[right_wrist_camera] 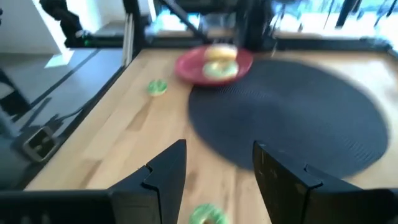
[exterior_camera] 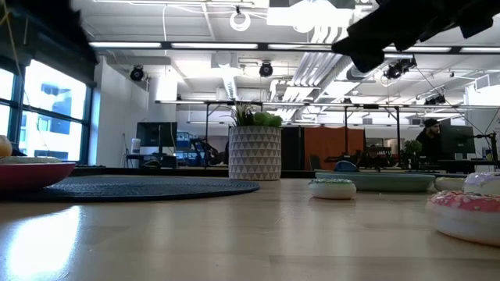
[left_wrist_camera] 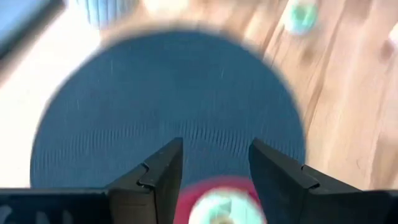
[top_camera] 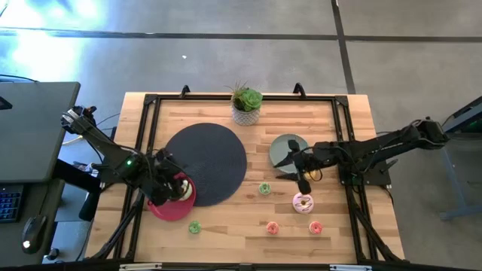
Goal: Pick & Place donuts
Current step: Put the large purple donut on the red plate
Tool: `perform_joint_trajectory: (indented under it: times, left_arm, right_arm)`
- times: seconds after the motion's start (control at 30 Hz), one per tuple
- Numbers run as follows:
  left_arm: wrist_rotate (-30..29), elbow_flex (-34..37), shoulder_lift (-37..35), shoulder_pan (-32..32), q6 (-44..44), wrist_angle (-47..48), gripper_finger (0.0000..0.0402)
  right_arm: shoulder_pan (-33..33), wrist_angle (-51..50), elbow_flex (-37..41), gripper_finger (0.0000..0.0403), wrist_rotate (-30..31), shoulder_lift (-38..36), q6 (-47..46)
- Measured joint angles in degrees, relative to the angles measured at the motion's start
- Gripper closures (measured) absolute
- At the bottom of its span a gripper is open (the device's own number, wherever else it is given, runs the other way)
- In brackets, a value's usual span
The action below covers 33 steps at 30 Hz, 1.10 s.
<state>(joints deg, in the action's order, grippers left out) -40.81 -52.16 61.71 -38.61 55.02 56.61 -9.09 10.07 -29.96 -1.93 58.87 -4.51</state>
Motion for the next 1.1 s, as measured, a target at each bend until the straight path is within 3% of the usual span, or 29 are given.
perform_joint_trajectory:
  times: [0.13, 0.4, 0.7, 0.97, 1.1]
  left_arm:
    - [-5.88, 0.0, 0.0, 0.0, -7.43, -8.09, 0.0227]
    - [-7.66, 0.0, 0.0, 0.0, -8.74, -10.19, 0.0227]
    - [-10.42, 0.0, 0.0, 0.0, -8.72, -10.2, 0.0227]
    - [-10.38, 0.0, 0.0, 0.0, -8.24, -10.26, 0.0227]
    - [-10.35, 0.0, 0.0, 0.0, -8.24, -10.29, 0.0227]
  right_arm:
    - [-3.16, -11.69, -4.44, 0.023, 1.39, 0.41, -5.93]
    - [-12.15, -37.26, -12.3, 0.023, 0.02, 10.61, -23.38]
    - [-17.66, -44.67, -14.77, 0.023, -1.09, 21.96, -27.22]
    - [-17.55, -53.53, -14.78, 0.023, 0.5, 24.02, -27.0]
    - [-17.55, -52.33, -13.7, 0.023, 2.14, 24.04, -26.7]
